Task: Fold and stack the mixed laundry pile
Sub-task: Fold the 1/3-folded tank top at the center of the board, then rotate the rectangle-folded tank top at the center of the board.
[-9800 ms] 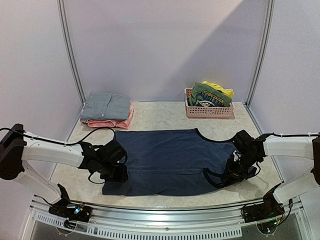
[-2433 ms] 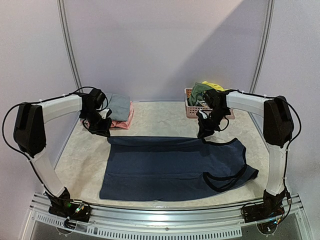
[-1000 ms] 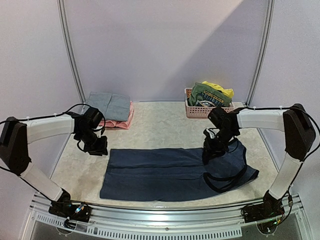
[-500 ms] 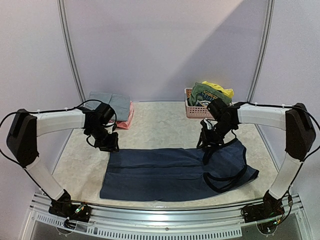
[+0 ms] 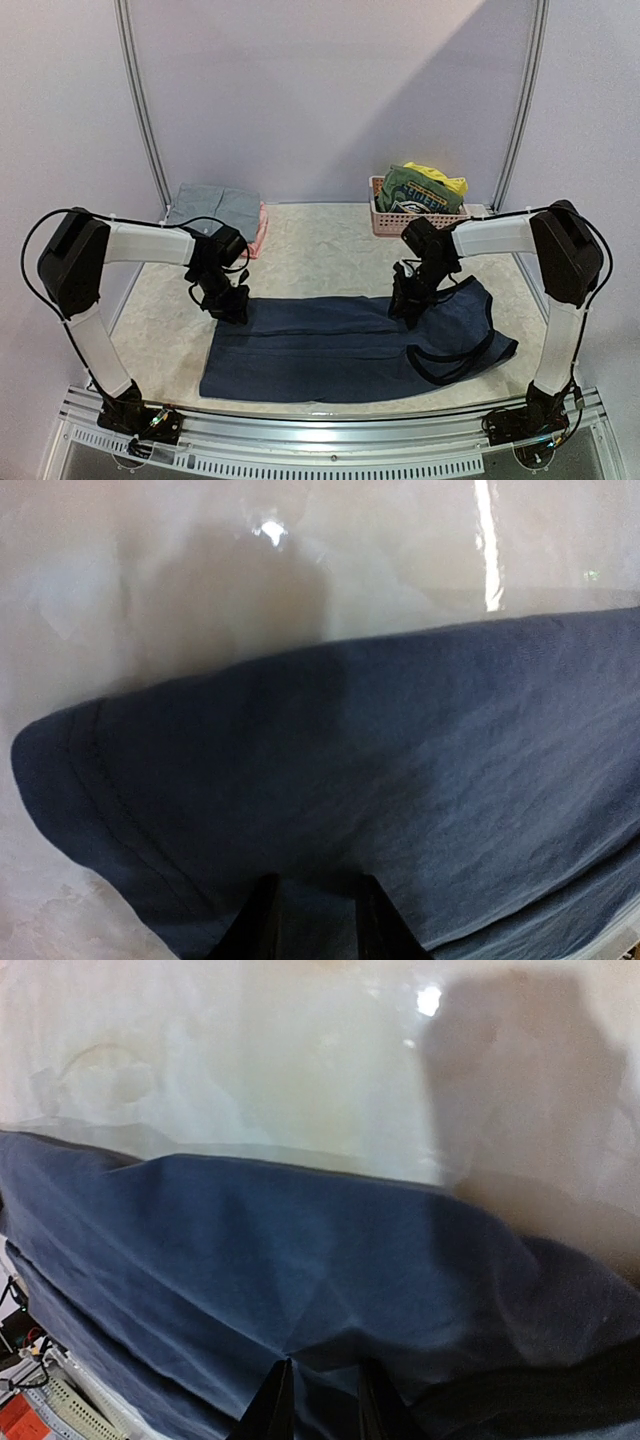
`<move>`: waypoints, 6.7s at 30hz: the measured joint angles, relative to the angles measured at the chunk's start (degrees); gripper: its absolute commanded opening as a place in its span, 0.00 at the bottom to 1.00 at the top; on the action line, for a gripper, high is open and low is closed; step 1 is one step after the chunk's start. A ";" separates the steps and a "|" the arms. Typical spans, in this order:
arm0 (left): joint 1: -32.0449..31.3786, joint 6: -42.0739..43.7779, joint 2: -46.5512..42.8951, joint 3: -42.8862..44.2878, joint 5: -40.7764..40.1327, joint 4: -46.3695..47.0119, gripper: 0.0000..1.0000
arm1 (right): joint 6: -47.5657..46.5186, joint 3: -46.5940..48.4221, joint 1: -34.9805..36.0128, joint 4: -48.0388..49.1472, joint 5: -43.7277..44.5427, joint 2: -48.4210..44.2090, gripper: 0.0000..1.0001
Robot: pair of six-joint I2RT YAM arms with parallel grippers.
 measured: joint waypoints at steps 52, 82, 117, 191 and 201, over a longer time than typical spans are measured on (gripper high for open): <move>-4.66 6.40 -0.13 16.24 -7.08 -5.84 0.34 | 14.38 -20.33 9.66 -19.69 15.02 -38.45 0.34; -9.86 9.44 13.79 26.80 -2.97 -7.41 0.31 | 24.28 -24.11 24.83 -10.82 16.00 -30.49 0.34; -6.80 6.08 -0.17 -0.44 -6.08 -1.33 0.27 | 10.03 1.18 19.78 -16.76 17.40 -0.85 0.31; -11.19 -16.92 -28.46 -8.55 -2.14 -12.17 0.45 | -6.08 42.69 5.33 -2.84 0.94 8.81 0.74; -11.30 -16.31 -38.86 -21.53 1.09 -9.31 0.45 | 3.87 6.19 15.52 -2.45 9.75 -13.09 0.75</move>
